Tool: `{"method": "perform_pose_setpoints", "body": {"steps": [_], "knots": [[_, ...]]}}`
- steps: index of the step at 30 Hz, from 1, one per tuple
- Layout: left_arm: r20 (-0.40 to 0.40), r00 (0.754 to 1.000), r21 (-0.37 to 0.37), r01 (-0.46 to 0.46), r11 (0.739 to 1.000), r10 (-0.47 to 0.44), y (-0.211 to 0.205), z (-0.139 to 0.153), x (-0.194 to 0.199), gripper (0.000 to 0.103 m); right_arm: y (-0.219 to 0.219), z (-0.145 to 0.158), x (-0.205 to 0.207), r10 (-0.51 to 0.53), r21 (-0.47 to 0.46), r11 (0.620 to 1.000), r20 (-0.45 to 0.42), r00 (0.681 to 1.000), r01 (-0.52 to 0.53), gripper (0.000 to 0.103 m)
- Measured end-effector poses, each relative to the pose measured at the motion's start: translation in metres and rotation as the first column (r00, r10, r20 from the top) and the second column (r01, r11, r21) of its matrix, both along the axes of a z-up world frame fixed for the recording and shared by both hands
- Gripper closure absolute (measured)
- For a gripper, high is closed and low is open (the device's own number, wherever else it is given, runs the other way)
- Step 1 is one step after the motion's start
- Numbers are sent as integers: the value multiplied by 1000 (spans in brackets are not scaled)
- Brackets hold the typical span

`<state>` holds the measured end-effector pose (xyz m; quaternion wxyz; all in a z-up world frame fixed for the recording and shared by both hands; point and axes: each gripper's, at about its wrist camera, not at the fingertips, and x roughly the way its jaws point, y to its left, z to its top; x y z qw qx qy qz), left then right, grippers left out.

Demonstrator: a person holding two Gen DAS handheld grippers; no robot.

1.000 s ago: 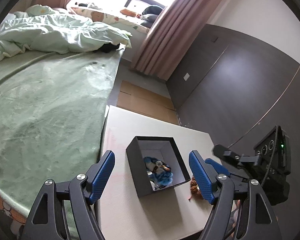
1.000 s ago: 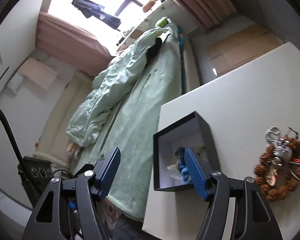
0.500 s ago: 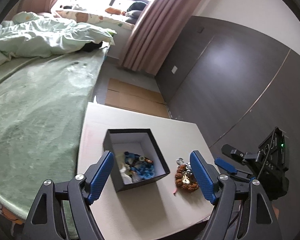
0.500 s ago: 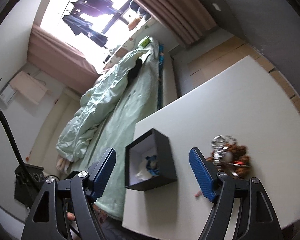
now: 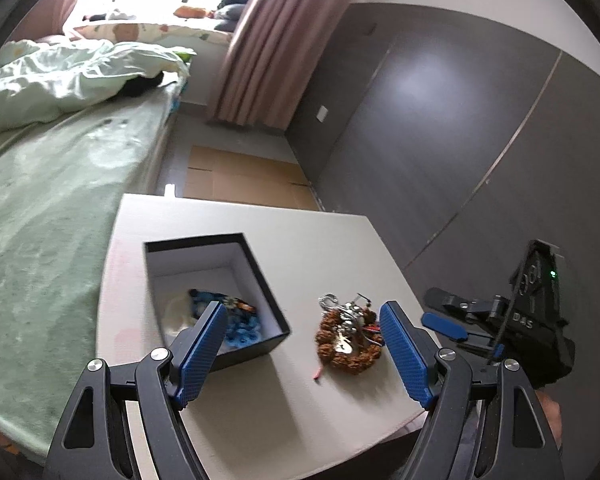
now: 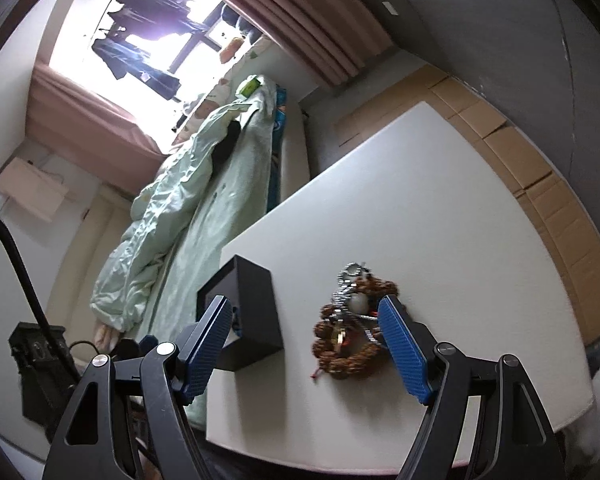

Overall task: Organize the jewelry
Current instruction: 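Move the left gripper to the brown bead bracelet with chains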

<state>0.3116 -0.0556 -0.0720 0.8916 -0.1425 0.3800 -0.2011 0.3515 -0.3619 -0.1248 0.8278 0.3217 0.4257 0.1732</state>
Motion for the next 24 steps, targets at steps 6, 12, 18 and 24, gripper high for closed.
{"method": "perform_pose_setpoints", "body": {"steps": [6, 12, 18, 24], "knots": [[-21, 999, 18, 45, 999, -45, -22, -8, 0, 34, -9, -16, 5, 4, 0, 1000, -36, 999, -4, 27], [-48, 997, 35, 67, 997, -65, -38, -18, 5, 47, -12, -34, 15, 25, -6, 1000, -76, 997, -25, 30], [-68, 992, 44, 105, 993, -102, -57, -25, 17, 52, -16, -47, 21, 24, 8, 1000, -96, 995, -23, 43], [-94, 984, 69, 157, 985, -150, -81, -33, 34, 53, -37, -50, 17, -39, 76, 996, -95, 995, 47, 44]]}}
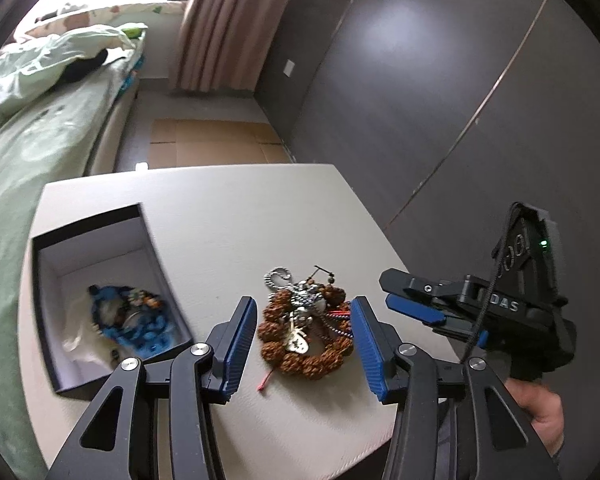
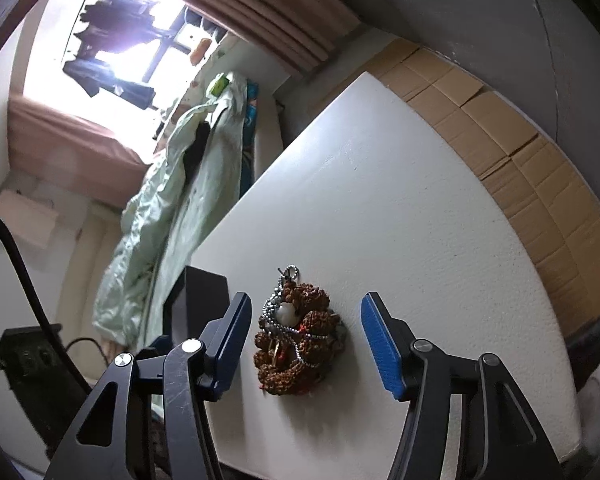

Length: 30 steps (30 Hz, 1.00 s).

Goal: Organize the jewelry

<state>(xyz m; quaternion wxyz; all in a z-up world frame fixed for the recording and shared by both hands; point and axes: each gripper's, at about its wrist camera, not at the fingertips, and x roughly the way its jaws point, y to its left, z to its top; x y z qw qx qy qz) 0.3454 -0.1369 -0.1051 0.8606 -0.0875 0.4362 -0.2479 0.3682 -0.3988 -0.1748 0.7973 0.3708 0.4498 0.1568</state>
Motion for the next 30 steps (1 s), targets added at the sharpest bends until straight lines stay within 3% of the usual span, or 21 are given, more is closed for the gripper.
{"method": "perform_pose_setpoints", "body": {"steps": [11, 18, 22, 24, 28, 29, 30], "knots": [[-65, 997, 42, 38, 998, -35, -34, -34, 27, 53, -4, -5, 2, 6, 31, 1000, -9, 1000, -5, 44], [-114, 993, 41, 37, 998, -33, -40, -52, 40, 67, -4, -8, 8, 17, 62, 998, -19, 1000, -15, 44], [-127, 992, 9, 25, 1000, -24, -38, -54, 45, 69, -3, -8, 9, 25, 73, 997, -20, 999, -23, 44], [-143, 990, 14, 19, 1000, -17, -38, -56, 48, 78, -2, -6, 10, 27, 72, 997, -19, 999, -25, 44], [-157, 987, -30, 13, 999, -18, -34, -56, 51, 85, 0, -5, 10, 32, 71, 997, -19, 999, -31, 44], [-160, 987, -42, 10, 999, -17, -32, -56, 51, 96, 1, -4, 10, 34, 70, 997, -18, 999, -32, 44], [-158, 987, -37, 2, 999, -8, -31, -54, 51, 96, 3, -4, 10, 36, 68, 997, -17, 999, -35, 44]]}}
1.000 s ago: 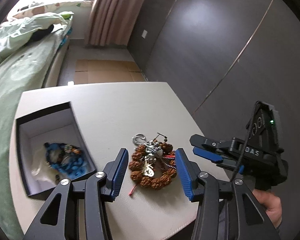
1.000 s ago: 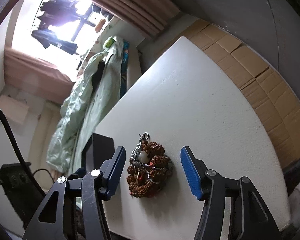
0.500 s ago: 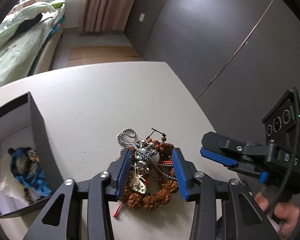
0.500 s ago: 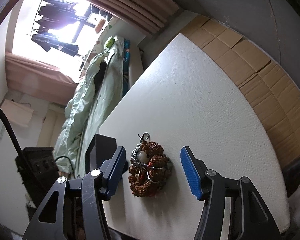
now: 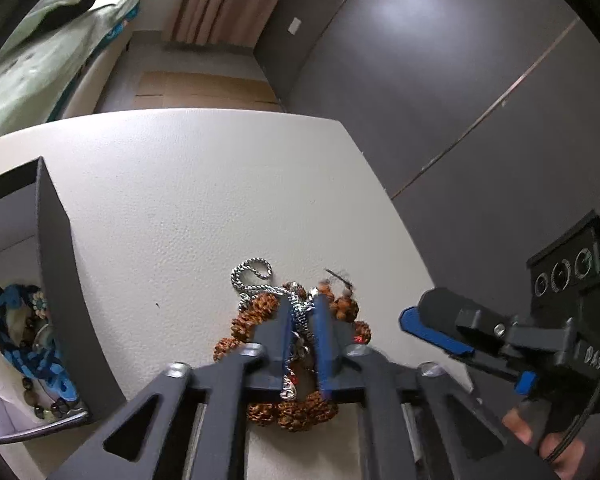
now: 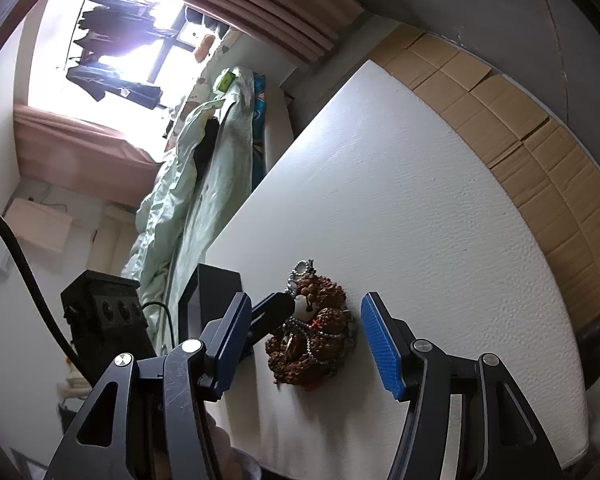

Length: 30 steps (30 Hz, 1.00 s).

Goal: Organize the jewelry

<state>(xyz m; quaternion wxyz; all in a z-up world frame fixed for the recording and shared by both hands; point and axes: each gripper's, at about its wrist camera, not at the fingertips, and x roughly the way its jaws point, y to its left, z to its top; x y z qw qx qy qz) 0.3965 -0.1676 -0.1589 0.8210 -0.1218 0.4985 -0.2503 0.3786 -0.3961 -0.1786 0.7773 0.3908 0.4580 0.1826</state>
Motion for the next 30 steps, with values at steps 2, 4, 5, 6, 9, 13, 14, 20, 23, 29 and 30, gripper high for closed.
{"method": "perform_pose_setpoints", "body": {"steps": [2, 4, 5, 6, 9, 13, 14, 20, 23, 29, 30], "knots": [[20, 1000, -2, 4, 1000, -4, 2, 7, -1, 96, 2, 1, 0, 4, -5, 1000, 3, 1000, -4, 44], [33, 999, -8, 10, 1000, -10, 2, 13, -3, 96, 4, 1, 1, 7, -9, 1000, 2, 1000, -7, 44], [44, 999, -13, 12, 1000, -11, 4, 18, -5, 97, 5, 1, 2, 7, -12, 1000, 2, 1000, -7, 44], [52, 999, -15, 11, 1000, -10, 5, 23, -5, 97, 5, 1, 2, 7, -15, 1000, 1, 1000, -7, 44], [85, 996, -29, 12, 1000, -10, 9, 38, -10, 101, 7, -1, 5, 8, -25, 1000, -6, 1000, -8, 44], [130, 991, -43, 19, 999, -13, 15, 59, -17, 101, 12, -2, 8, 15, -45, 999, -20, 1000, -16, 47], [137, 990, -45, 21, 999, -15, 15, 61, -19, 101, 13, -3, 8, 16, -49, 999, -24, 1000, -17, 47], [166, 986, -48, 16, 999, -8, 18, 76, -24, 102, 16, -5, 9, 16, -67, 998, -35, 999, -19, 48], [187, 982, -60, 18, 998, -7, 20, 88, -26, 102, 15, -5, 9, 14, -70, 997, -36, 999, -17, 48], [283, 959, -66, 52, 997, -31, 19, 134, -41, 102, 12, -5, 8, -3, -58, 998, -40, 999, 1, 48], [298, 954, -66, 55, 996, -33, 20, 142, -44, 102, 11, -6, 8, -7, -52, 999, -41, 999, 5, 48]]}}
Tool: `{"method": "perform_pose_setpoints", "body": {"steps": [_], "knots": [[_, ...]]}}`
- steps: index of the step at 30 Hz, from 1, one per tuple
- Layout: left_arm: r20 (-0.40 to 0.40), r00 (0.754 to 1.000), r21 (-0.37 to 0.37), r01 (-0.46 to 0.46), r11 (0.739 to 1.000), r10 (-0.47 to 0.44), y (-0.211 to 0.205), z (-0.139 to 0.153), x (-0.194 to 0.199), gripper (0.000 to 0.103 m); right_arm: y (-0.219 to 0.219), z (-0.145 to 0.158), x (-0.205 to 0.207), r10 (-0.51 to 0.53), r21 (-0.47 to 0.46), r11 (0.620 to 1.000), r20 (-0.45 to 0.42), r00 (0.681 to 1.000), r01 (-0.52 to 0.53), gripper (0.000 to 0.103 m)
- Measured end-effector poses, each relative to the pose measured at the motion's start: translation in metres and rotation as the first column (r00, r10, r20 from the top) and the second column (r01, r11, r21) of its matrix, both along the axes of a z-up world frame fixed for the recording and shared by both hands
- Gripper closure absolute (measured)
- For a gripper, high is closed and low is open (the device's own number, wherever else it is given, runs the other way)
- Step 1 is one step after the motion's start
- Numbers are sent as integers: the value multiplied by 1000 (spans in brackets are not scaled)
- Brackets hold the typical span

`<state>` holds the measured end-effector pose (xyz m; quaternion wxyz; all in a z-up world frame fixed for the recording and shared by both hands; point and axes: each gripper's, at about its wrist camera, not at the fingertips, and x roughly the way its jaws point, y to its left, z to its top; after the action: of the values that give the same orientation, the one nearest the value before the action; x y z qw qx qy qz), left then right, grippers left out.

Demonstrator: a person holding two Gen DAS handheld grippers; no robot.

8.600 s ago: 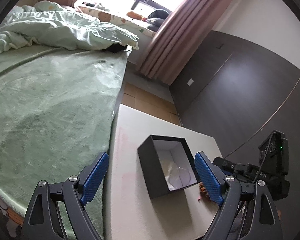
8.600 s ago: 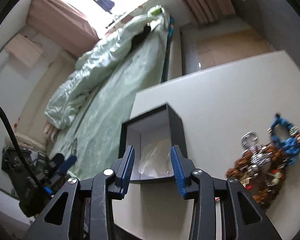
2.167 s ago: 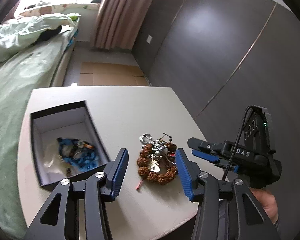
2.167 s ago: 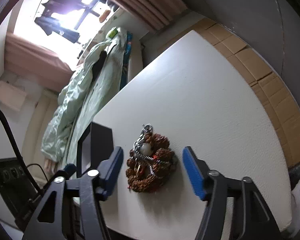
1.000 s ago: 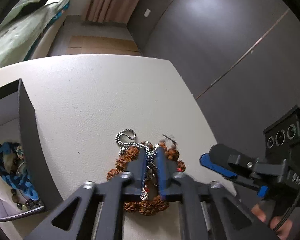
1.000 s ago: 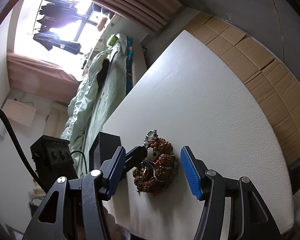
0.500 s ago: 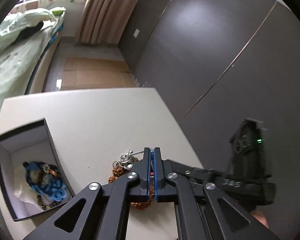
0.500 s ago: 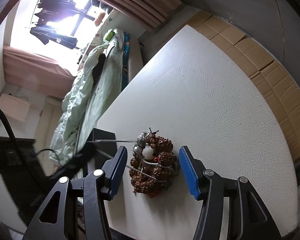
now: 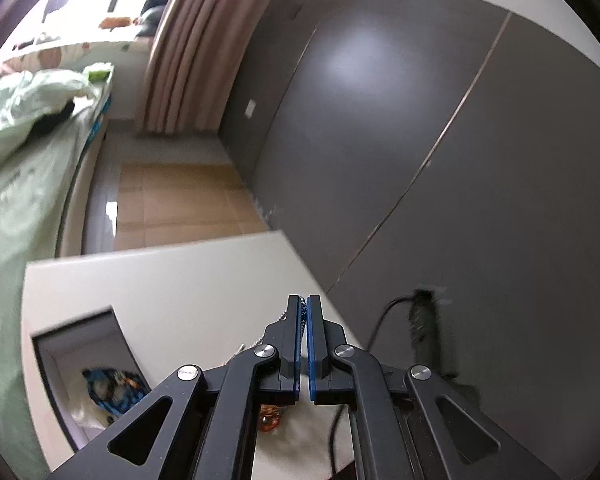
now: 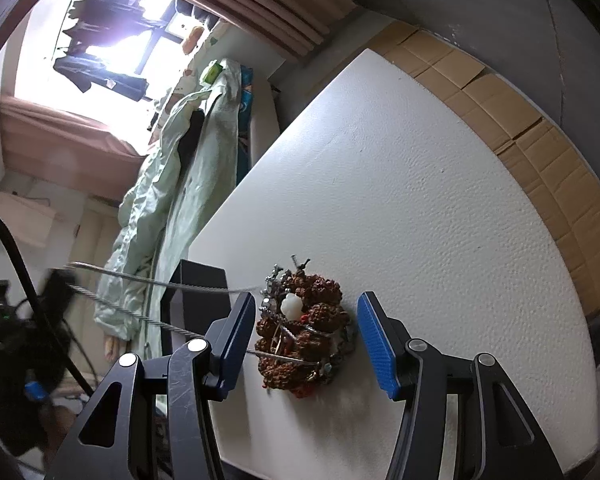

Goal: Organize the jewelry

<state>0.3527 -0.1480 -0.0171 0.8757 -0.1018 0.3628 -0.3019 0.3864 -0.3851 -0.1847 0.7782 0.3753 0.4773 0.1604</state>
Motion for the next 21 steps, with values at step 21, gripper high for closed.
{"method": "perform_pose_setpoints", "body": {"steps": [21], "knots": [[228, 972, 24, -66, 998, 58, 31, 106, -43, 101, 12, 4, 1, 26, 25, 999, 35, 999, -27, 48]]}}
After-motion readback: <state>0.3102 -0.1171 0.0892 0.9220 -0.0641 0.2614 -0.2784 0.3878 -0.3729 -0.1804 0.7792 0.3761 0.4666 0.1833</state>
